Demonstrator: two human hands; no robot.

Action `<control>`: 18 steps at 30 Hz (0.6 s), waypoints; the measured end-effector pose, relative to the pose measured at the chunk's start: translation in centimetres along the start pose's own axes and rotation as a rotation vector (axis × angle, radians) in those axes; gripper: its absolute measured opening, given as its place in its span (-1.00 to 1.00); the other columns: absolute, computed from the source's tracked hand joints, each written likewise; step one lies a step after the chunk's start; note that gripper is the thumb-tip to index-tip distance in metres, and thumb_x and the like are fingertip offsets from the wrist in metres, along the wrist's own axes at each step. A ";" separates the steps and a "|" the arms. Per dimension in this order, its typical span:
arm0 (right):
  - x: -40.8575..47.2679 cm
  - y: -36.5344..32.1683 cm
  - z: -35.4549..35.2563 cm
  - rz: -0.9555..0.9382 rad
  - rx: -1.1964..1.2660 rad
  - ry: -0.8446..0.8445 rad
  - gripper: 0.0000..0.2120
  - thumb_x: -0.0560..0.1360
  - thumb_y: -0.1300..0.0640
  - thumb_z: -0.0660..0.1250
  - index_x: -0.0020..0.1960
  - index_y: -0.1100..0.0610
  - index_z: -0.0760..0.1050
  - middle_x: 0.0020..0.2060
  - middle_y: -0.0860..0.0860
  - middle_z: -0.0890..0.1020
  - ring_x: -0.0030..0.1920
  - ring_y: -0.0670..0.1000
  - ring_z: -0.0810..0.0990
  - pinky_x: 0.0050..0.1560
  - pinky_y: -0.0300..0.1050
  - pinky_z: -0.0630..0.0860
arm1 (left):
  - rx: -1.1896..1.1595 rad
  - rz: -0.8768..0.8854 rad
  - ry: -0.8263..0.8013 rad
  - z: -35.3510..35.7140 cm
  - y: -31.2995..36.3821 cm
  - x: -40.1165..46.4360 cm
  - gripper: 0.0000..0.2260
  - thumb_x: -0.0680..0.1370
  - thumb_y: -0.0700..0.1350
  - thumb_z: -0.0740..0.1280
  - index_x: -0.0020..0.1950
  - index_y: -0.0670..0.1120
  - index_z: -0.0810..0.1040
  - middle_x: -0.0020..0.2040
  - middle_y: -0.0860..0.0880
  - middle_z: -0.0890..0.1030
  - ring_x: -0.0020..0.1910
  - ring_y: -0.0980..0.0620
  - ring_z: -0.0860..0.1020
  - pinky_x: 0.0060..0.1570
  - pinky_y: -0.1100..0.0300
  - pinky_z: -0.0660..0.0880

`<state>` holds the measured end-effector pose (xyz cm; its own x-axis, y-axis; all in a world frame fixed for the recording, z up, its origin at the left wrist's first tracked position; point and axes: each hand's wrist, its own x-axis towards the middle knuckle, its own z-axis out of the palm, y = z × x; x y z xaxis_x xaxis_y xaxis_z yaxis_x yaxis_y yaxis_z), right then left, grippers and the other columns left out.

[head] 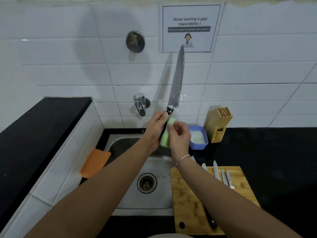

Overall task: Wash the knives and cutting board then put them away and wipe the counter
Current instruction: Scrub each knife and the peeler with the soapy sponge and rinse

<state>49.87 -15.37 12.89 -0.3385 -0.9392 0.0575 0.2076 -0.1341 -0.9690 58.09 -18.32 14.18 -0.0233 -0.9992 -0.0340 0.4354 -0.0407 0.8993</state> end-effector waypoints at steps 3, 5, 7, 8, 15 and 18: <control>-0.9 2.0 -1.0 -0.047 -0.137 -0.104 -0.80 0.52 0.26 0.44 -0.14 0.03 0.48 -0.28 -0.08 0.51 -0.27 -0.14 0.44 -0.17 -0.27 0.44 | -0.001 0.025 0.018 -0.2 0.6 0.4 -0.89 0.68 -0.15 0.26 0.04 -0.08 0.57 0.04 -0.05 0.66 -0.02 0.02 0.53 0.03 0.15 0.50; -0.8 2.3 -1.1 -0.032 -0.165 -0.134 -0.79 0.51 0.26 0.45 -0.15 0.01 0.49 -0.28 -0.08 0.55 -0.23 -0.08 0.48 -0.12 -0.14 0.49 | -0.027 0.003 0.008 -0.6 0.6 0.4 -0.92 0.68 -0.14 0.26 0.06 -0.08 0.54 0.09 -0.08 0.68 0.02 -0.01 0.55 0.01 0.16 0.55; -0.1 1.5 -0.8 -0.026 -0.129 -0.113 -0.82 0.52 0.26 0.45 -0.14 0.02 0.52 -0.26 -0.04 0.58 -0.21 -0.07 0.52 -0.09 -0.13 0.52 | -0.090 -0.033 -0.025 -0.6 0.5 0.2 -0.94 0.69 -0.15 0.25 0.07 -0.10 0.49 0.12 -0.12 0.69 0.00 -0.03 0.62 -0.02 0.10 0.63; 0.4 0.9 -0.6 -0.048 -0.122 -0.089 -0.84 0.52 0.24 0.45 -0.14 0.03 0.53 -0.25 -0.03 0.59 -0.21 -0.08 0.52 -0.09 -0.15 0.53 | -0.115 -0.050 -0.038 -0.5 0.5 0.1 -0.94 0.69 -0.16 0.24 0.06 -0.11 0.47 0.14 -0.13 0.70 -0.01 -0.05 0.65 -0.04 0.06 0.64; -0.7 1.4 -2.5 -0.584 -0.506 -0.186 -0.86 0.47 0.24 0.45 0.01 0.13 0.58 -0.02 0.04 0.57 0.02 -0.03 0.54 0.06 -0.20 0.50 | -0.147 -0.079 0.034 0.3 1.4 0.9 -0.88 0.58 -0.31 0.38 0.02 -0.13 0.51 0.00 -0.16 0.72 0.05 -0.11 0.67 0.01 0.05 0.62; -0.5 2.4 -3.7 -0.842 -0.688 -0.279 -0.85 0.45 0.27 0.45 0.02 0.22 0.62 0.04 0.15 0.55 0.07 0.10 0.51 0.10 -0.12 0.48 | -0.141 -0.145 0.126 0.5 1.3 1.0 -0.81 0.51 -0.38 0.44 0.07 -0.22 0.53 -0.11 -0.17 0.71 -0.11 -0.10 0.72 -0.21 0.07 0.65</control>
<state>47.15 -14.02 9.66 0.1038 -0.6807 0.7251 -0.5707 -0.6379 -0.5171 58.21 -19.36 15.52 0.0140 -0.9754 -0.2202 0.5576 -0.1752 0.8114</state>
